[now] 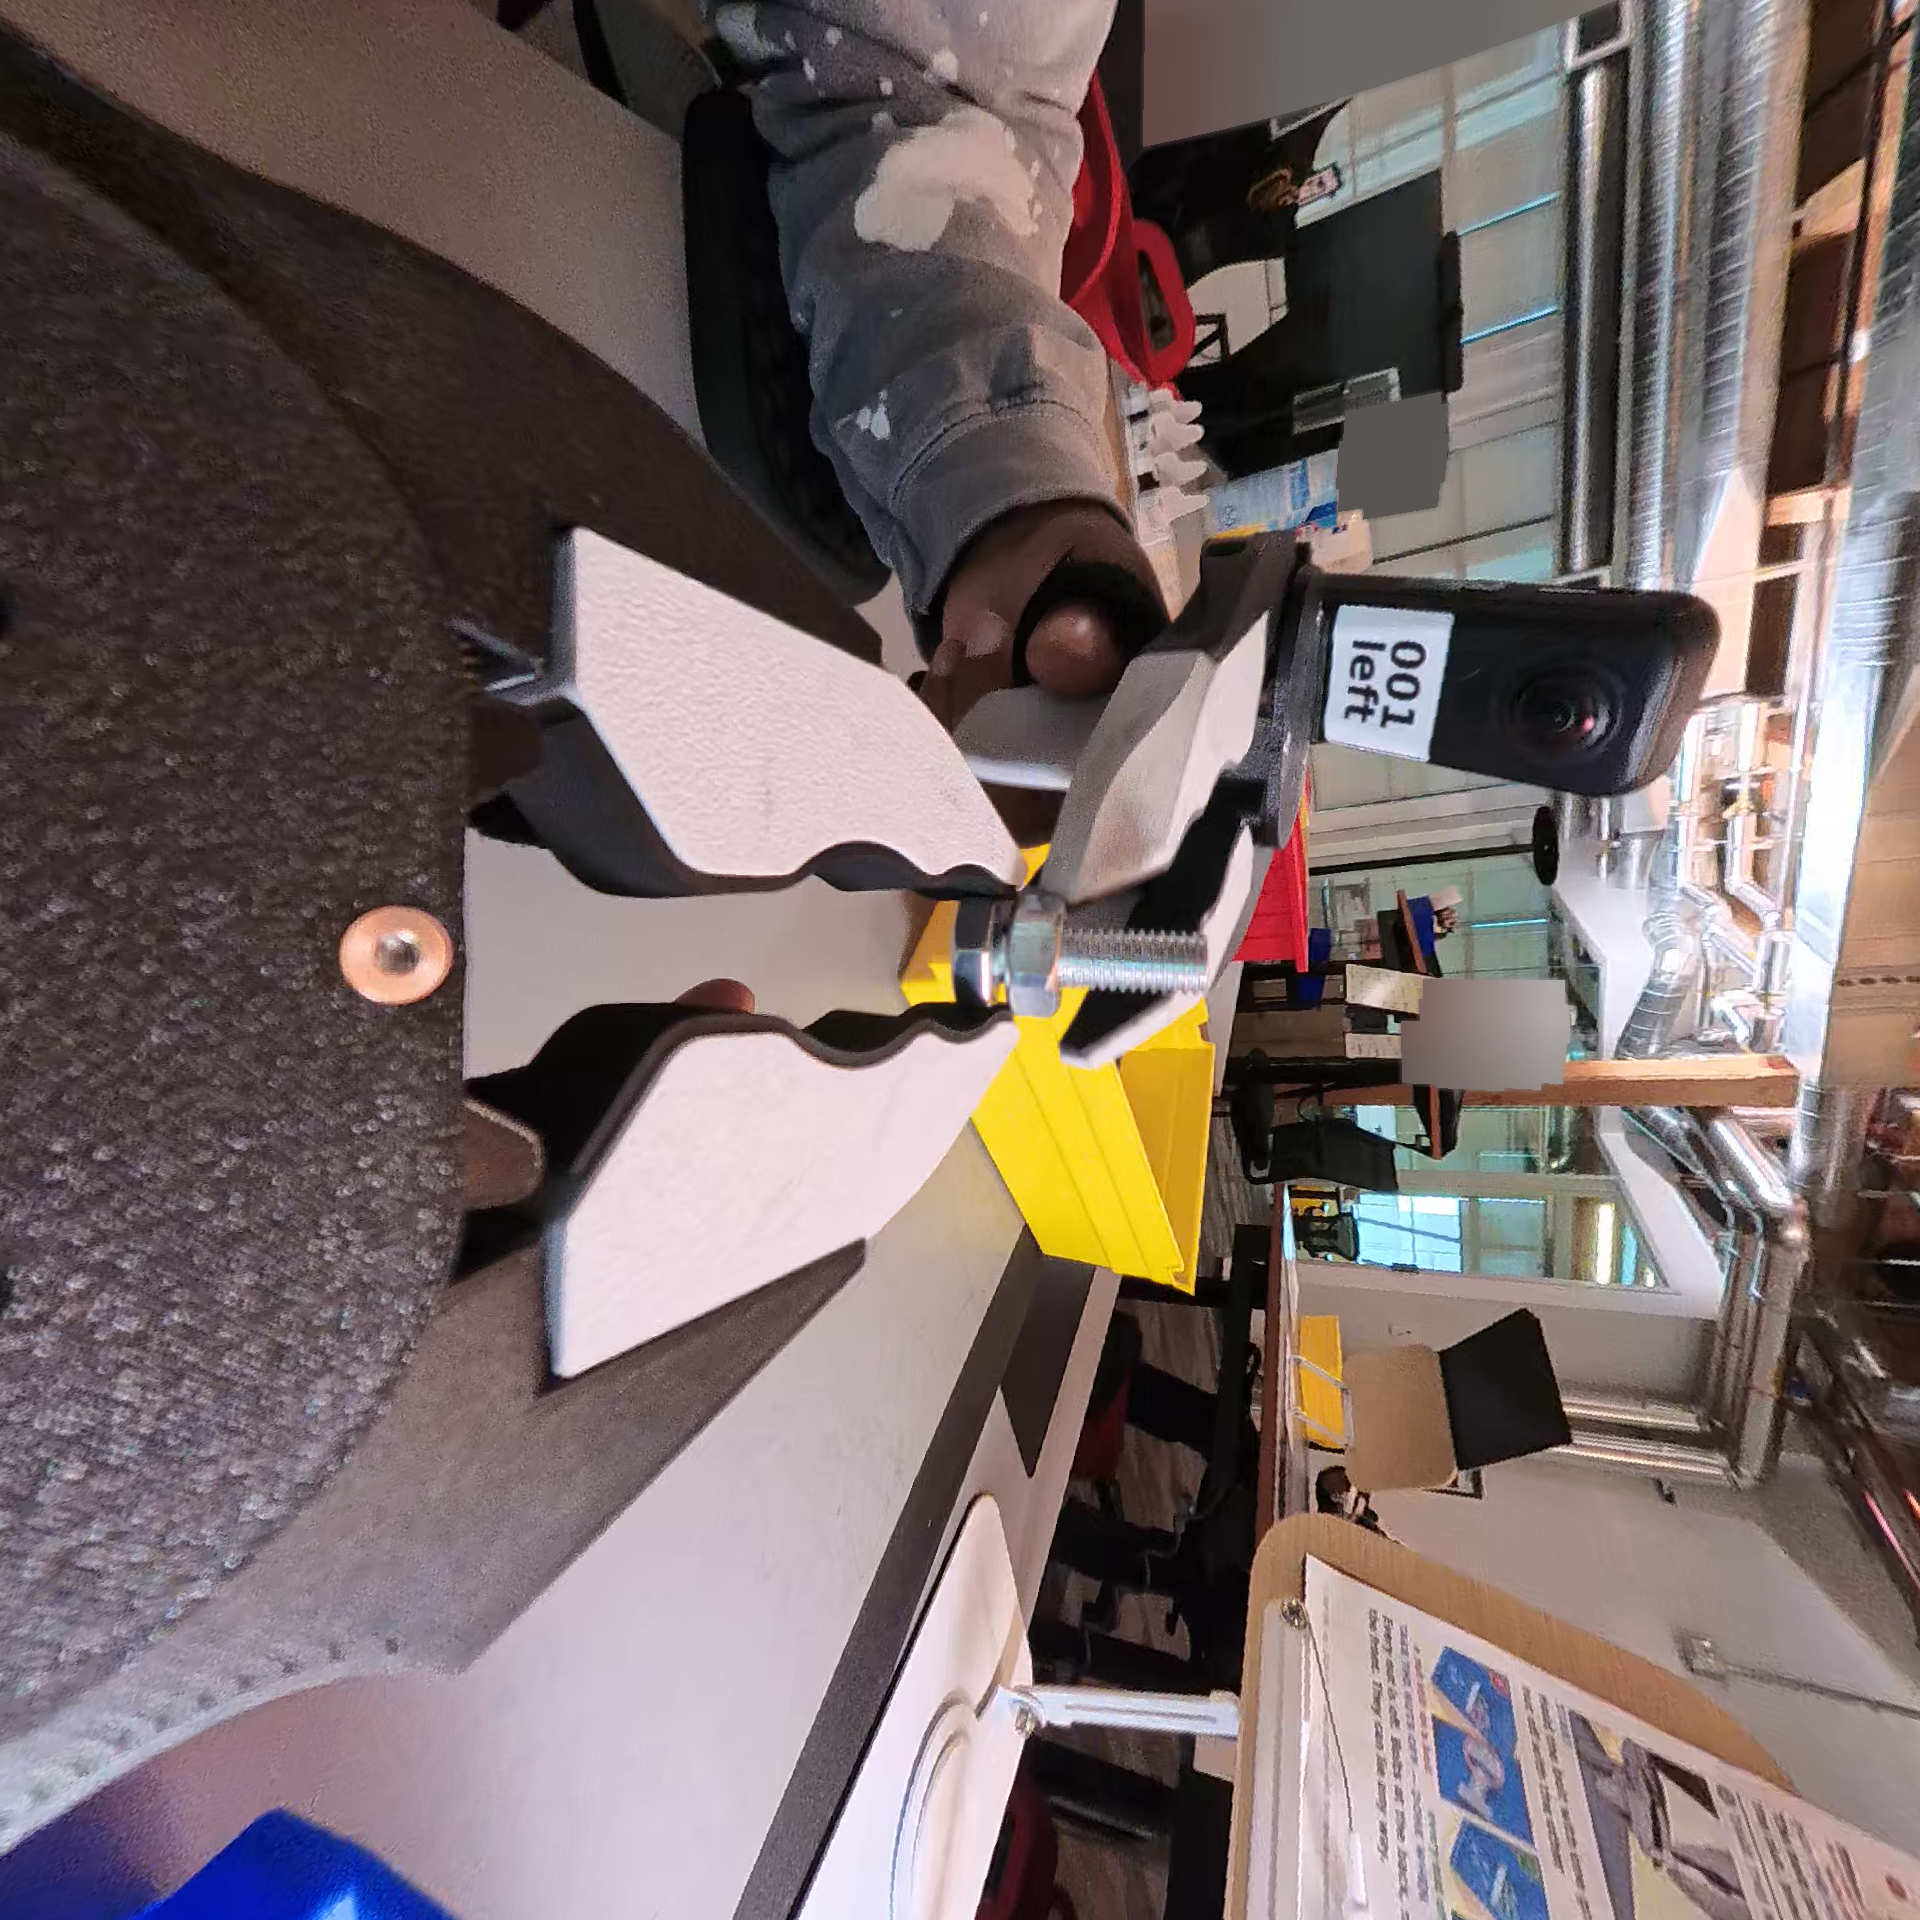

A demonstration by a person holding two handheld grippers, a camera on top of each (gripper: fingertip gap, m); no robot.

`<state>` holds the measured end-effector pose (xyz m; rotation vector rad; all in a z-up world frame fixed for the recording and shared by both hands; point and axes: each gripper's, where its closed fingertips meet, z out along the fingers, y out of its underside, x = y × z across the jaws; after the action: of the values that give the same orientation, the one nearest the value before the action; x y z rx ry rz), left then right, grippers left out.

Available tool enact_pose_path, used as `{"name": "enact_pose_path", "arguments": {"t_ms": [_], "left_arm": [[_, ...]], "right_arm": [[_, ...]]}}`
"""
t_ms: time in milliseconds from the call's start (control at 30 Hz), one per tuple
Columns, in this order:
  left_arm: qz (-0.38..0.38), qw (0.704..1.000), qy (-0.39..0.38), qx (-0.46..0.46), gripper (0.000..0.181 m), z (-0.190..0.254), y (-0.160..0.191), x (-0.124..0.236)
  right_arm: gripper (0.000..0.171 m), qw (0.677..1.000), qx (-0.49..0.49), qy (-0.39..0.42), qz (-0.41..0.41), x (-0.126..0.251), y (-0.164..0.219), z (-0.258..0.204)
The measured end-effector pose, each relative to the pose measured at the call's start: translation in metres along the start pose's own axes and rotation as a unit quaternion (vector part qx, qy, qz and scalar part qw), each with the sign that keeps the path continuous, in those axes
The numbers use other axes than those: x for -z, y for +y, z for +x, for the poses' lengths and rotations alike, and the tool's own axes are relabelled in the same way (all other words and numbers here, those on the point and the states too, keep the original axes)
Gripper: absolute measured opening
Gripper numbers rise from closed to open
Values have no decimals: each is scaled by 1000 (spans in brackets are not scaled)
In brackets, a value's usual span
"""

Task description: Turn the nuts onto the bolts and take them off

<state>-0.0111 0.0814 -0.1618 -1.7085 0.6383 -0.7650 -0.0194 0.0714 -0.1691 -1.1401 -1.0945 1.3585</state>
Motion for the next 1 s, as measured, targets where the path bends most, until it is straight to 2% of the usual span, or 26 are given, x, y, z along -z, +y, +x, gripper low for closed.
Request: {"name": "enact_pose_path", "arguments": {"t_ms": [67,167,300,367,467,567,667,733,867,1000], "left_arm": [[-4,998,-56,-25,15,-19,1,7],[16,999,-49,-5,19,-21,-6,16],[37,997,-70,-12,14,-25,-14,29],[55,994,-88,-18,9,-27,-18,39],[78,990,-115,-21,0,-33,-16,56],[82,988,-130,2,0,-39,-3,66],[81,986,-144,15,0,-44,6,72],[74,985,-159,2,0,-49,10,75],[70,977,-203,-23,0,-62,14,84],[78,972,-223,-22,3,-73,12,96]], "right_arm": [[18,1000,-9,-15,18,4,-7,-1],[18,1000,9,3,2,5,-6,4],[18,999,8,39,-12,11,-9,24],[18,996,24,84,-36,19,-16,47],[18,977,39,184,-102,42,-33,108],[18,939,33,274,-204,69,-41,189],[19,866,49,355,-347,99,-23,281],[19,820,17,378,-430,115,3,326],[19,760,-38,398,-513,130,51,383],[19,730,-70,405,-545,135,86,407]]}}
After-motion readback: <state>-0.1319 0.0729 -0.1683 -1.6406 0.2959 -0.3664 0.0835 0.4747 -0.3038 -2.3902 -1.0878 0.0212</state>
